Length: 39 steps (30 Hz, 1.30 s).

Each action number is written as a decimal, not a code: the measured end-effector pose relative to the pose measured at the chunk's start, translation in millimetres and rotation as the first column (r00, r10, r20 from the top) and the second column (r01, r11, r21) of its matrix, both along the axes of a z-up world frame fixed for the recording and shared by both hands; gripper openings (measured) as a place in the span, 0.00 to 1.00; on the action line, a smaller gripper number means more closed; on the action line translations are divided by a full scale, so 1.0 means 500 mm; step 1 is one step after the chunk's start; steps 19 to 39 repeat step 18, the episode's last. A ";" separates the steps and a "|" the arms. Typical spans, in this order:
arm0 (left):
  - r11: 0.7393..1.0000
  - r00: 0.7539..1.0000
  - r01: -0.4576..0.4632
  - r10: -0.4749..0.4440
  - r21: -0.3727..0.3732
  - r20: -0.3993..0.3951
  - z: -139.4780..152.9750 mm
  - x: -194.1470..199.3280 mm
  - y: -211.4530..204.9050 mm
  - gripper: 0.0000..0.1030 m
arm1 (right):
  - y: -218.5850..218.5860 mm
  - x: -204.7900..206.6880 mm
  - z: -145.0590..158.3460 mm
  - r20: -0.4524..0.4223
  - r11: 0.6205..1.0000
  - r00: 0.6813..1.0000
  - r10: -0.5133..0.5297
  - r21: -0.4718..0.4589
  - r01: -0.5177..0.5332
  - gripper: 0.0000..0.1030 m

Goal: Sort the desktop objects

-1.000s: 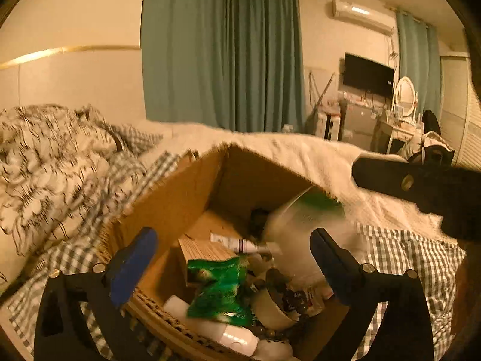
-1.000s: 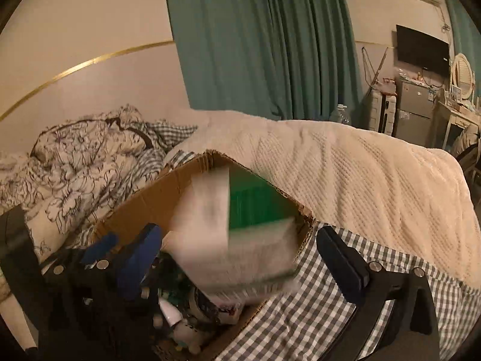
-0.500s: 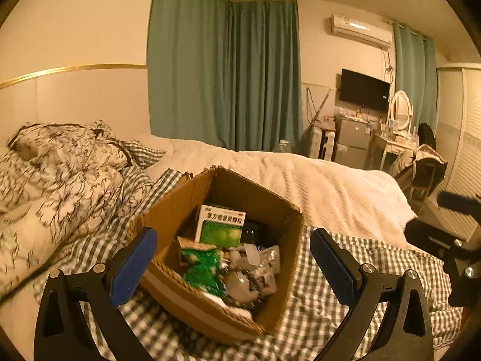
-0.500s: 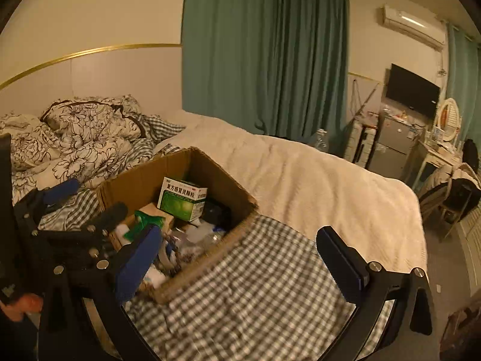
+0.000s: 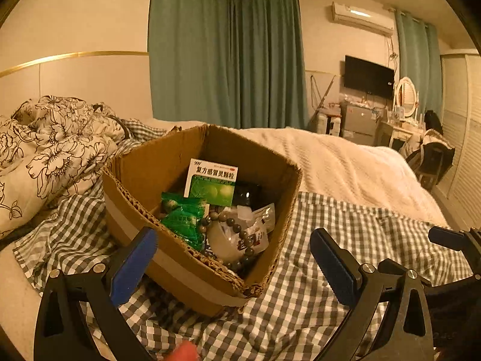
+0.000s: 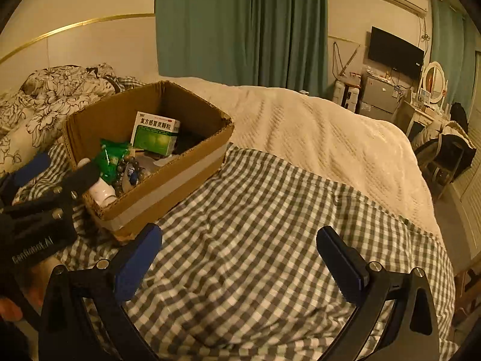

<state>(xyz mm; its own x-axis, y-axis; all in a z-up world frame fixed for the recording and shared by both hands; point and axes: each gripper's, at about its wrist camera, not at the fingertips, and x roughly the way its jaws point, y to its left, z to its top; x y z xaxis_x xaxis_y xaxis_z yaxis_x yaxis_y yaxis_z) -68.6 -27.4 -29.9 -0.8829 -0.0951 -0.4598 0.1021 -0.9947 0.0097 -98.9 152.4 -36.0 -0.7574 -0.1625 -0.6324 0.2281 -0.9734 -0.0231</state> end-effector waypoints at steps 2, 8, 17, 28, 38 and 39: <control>1.000 1.000 0.008 -0.008 0.002 -0.002 -0.007 -0.001 0.001 1.00 | -0.004 -0.008 -0.012 0.011 1.000 1.000 0.012 -0.015 -0.012 0.99; 1.000 1.000 0.022 -0.022 0.009 0.011 -0.015 -0.006 -0.001 1.00 | -0.020 -0.011 -0.038 0.035 1.000 0.999 0.012 0.027 -0.013 0.99; 0.999 0.997 -0.029 0.028 0.014 0.069 -0.027 -0.015 -0.018 1.00 | 0.003 -0.024 -0.048 0.070 0.999 0.996 -0.046 -0.003 0.046 0.99; 0.999 0.997 -0.032 0.031 0.018 0.070 -0.026 -0.015 -0.021 1.00 | 0.006 -0.023 -0.045 0.067 0.999 0.996 -0.053 -0.007 0.054 0.99; 0.999 0.997 -0.032 0.031 0.018 0.070 -0.026 -0.015 -0.021 1.00 | 0.006 -0.023 -0.045 0.067 0.999 0.996 -0.053 -0.007 0.054 0.99; 0.999 0.997 -0.032 0.031 0.018 0.070 -0.026 -0.015 -0.021 1.00 | 0.006 -0.023 -0.045 0.067 0.999 0.996 -0.053 -0.007 0.054 0.99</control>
